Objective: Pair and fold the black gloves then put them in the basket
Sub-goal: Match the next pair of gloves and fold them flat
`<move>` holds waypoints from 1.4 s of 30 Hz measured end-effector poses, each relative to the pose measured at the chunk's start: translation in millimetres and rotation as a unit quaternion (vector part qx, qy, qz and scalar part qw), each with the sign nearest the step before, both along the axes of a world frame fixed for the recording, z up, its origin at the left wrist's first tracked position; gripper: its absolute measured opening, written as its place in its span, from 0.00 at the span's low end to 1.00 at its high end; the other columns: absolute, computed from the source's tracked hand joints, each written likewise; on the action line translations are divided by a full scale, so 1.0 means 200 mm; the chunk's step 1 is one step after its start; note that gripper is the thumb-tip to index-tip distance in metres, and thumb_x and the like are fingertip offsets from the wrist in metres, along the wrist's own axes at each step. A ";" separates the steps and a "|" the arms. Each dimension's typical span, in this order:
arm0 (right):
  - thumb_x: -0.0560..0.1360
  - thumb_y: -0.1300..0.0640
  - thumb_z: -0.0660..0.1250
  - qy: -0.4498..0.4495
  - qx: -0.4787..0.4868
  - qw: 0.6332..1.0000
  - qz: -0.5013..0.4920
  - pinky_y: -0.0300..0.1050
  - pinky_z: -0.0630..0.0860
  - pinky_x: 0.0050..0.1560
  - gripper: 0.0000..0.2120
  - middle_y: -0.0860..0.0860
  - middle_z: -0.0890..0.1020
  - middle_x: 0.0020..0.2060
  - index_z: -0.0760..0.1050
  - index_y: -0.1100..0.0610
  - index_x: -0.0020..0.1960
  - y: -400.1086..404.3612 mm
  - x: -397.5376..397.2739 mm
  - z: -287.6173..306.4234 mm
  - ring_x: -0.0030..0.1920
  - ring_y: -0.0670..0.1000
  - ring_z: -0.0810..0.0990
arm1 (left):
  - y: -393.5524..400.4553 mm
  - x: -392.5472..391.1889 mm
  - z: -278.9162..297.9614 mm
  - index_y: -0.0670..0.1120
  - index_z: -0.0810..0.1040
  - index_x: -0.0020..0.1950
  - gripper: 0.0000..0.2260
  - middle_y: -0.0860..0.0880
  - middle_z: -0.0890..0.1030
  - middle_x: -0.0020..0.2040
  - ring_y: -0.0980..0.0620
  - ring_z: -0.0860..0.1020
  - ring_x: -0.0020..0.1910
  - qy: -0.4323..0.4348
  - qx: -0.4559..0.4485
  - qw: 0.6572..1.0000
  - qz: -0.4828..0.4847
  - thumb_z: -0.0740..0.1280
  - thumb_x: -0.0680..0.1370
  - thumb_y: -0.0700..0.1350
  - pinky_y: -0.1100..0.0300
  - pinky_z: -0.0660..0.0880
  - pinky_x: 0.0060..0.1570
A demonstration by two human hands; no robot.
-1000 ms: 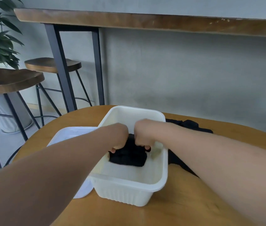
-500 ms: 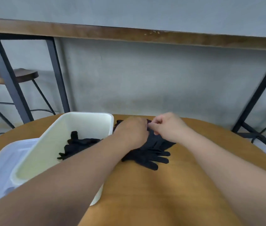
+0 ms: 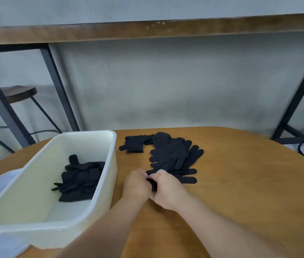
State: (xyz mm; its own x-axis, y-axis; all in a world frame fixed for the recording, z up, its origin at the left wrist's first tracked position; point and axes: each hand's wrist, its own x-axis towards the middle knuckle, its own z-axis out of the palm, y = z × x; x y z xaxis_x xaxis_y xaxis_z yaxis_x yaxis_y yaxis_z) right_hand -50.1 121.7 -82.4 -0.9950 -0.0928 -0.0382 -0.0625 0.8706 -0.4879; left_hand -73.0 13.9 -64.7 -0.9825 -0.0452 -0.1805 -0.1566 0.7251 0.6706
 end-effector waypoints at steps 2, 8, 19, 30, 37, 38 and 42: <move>0.76 0.49 0.65 0.031 0.023 0.999 -0.002 0.49 0.77 0.44 0.12 0.48 0.74 0.47 0.77 0.50 0.58 0.01 0.02 0.00 0.47 0.54 0.78 | 0.02 0.03 0.03 0.47 0.78 0.50 0.07 0.49 0.81 0.46 0.53 0.77 0.40 0.008 0.049 0.999 0.014 0.63 0.78 0.38 0.64 0.72 0.34; 0.78 0.53 0.66 0.036 -0.078 0.996 -0.022 0.44 0.68 0.33 0.16 0.45 0.75 0.29 0.72 0.48 0.32 0.17 0.13 0.20 0.32 0.47 0.72 | 0.02 0.16 0.16 0.54 0.76 0.60 0.18 0.57 0.73 0.58 0.57 0.72 0.56 0.069 0.094 0.988 -0.100 0.66 0.75 0.36 0.69 0.68 0.50; 0.76 0.56 0.70 -0.006 -0.213 0.976 -0.043 0.38 0.69 0.36 0.03 0.46 0.78 0.29 0.82 0.50 0.47 0.45 0.32 0.65 0.29 0.45 0.73 | 0.05 0.24 0.49 0.43 0.81 0.44 0.11 0.43 0.83 0.42 0.45 0.82 0.43 0.104 0.163 0.959 -0.209 0.68 0.77 0.50 0.52 0.78 0.50; 0.73 0.59 0.72 0.113 -0.170 0.979 -0.010 0.45 0.76 0.42 0.07 0.46 0.83 0.36 0.83 0.46 0.43 0.39 0.48 0.49 0.37 0.48 0.79 | -0.04 0.43 0.43 0.61 0.81 0.43 0.09 0.61 0.81 0.45 0.63 0.77 0.46 0.207 0.072 0.944 -0.247 0.70 0.76 0.44 0.69 0.72 0.47; 0.79 0.64 0.59 -0.057 0.047 0.994 0.076 0.40 0.73 0.61 0.19 0.41 0.78 0.58 0.81 0.46 0.59 0.29 0.65 0.08 0.58 0.46 0.76 | -0.19 0.59 -0.01 0.52 0.82 0.57 0.15 0.60 0.77 0.58 0.64 0.73 0.48 0.083 -0.107 0.929 -0.345 0.61 0.79 0.37 0.80 0.64 0.44; 0.78 0.66 0.58 -0.068 0.051 0.994 0.066 0.41 0.73 0.62 0.21 0.41 0.76 0.60 0.81 0.45 0.59 0.29 0.64 0.08 0.59 0.46 0.76 | -0.19 0.59 -0.02 0.51 0.82 0.57 0.16 0.61 0.76 0.59 0.64 0.72 0.49 0.085 -0.109 0.930 -0.341 0.59 0.80 0.36 0.81 0.63 0.44; 0.80 0.58 0.59 -0.049 0.049 0.997 0.039 0.45 0.75 0.60 0.15 0.44 0.77 0.58 0.80 0.46 0.60 0.27 0.62 0.13 0.56 0.48 0.77 | -0.18 0.56 -0.01 0.54 0.81 0.56 0.11 0.62 0.76 0.54 0.62 0.73 0.50 0.131 -0.100 0.939 -0.303 0.61 0.81 0.45 0.74 0.69 0.50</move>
